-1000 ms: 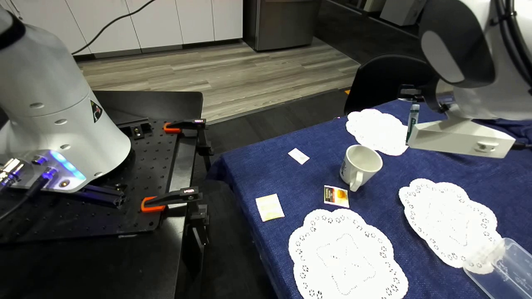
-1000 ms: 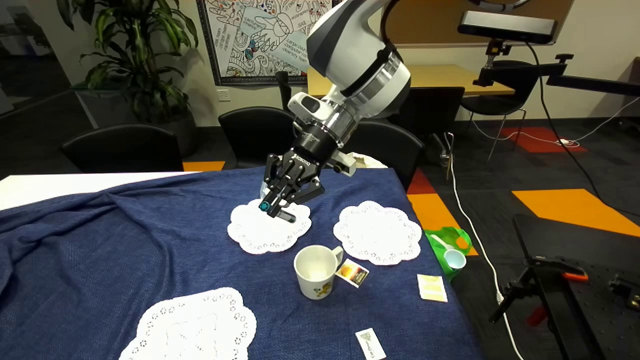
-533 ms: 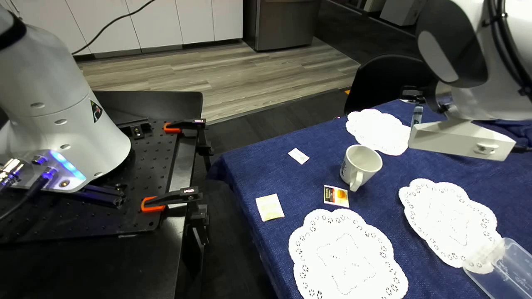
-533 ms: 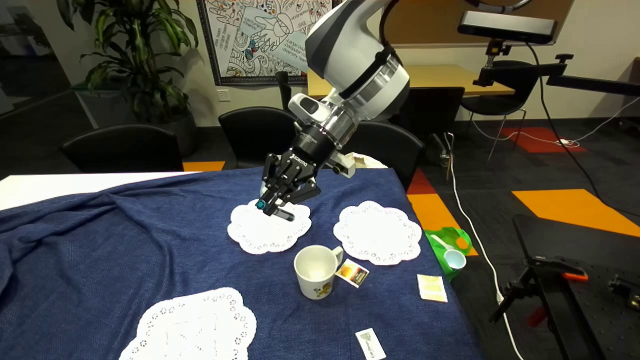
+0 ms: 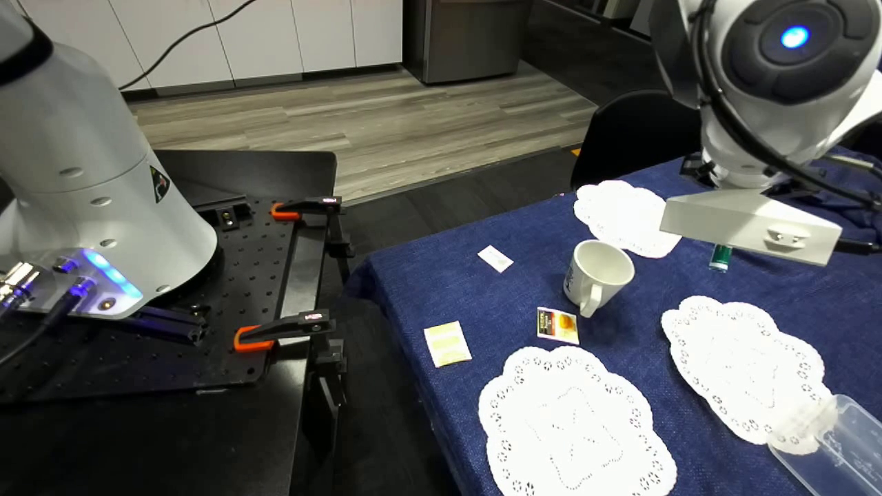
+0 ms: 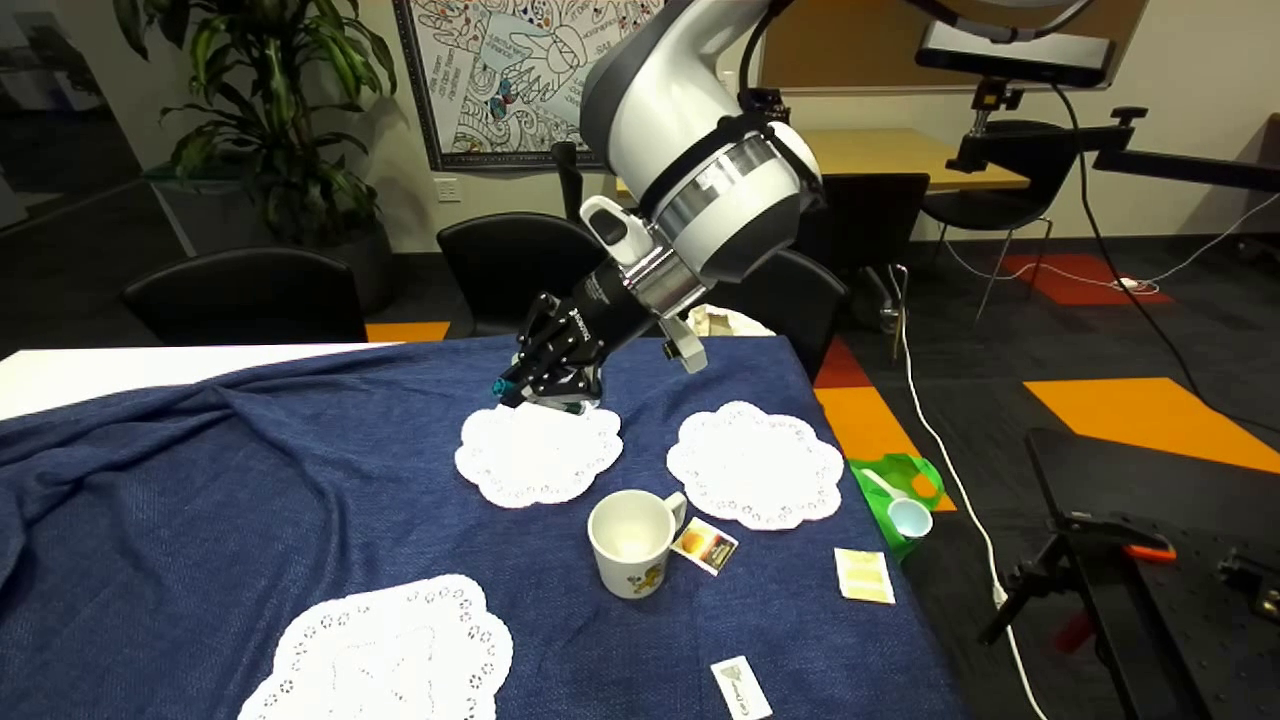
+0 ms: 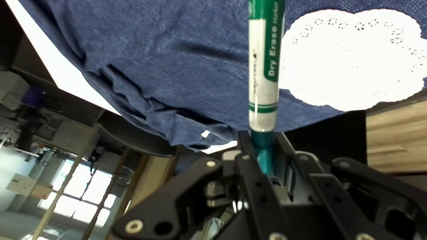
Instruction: Remove the green marker from the white mug and place it on the table
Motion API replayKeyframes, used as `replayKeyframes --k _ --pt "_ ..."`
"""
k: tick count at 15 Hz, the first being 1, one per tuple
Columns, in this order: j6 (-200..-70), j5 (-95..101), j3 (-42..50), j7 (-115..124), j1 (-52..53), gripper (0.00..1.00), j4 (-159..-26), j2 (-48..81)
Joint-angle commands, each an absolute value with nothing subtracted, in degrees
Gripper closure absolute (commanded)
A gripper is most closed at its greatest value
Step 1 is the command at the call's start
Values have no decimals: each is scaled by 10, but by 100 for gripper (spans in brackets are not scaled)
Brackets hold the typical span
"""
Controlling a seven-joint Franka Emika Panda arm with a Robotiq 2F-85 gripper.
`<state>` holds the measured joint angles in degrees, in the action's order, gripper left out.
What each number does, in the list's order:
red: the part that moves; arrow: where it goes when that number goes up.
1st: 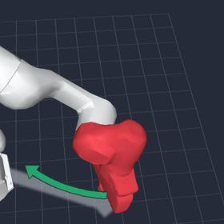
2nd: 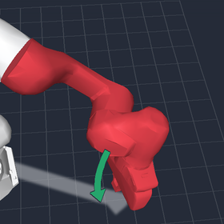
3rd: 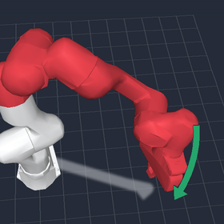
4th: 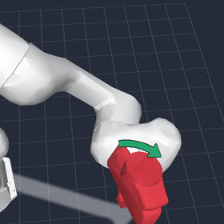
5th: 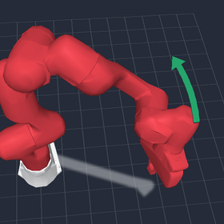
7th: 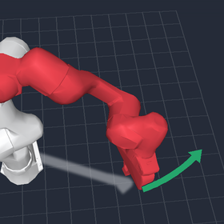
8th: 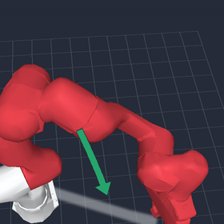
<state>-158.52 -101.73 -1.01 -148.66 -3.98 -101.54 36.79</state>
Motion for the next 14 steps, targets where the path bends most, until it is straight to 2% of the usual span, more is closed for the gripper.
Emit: replayKeyframes --k 1,6,13,14 --pt "-1696 -1060 6 -1495 5 95 -979 383" --pt "-1777 -1026 -3 -1459 23 95 -961 410" --pt "-1762 -868 10 -1287 28 95 -967 454" --pt "-1761 -844 16 -1260 31 92 -968 459"
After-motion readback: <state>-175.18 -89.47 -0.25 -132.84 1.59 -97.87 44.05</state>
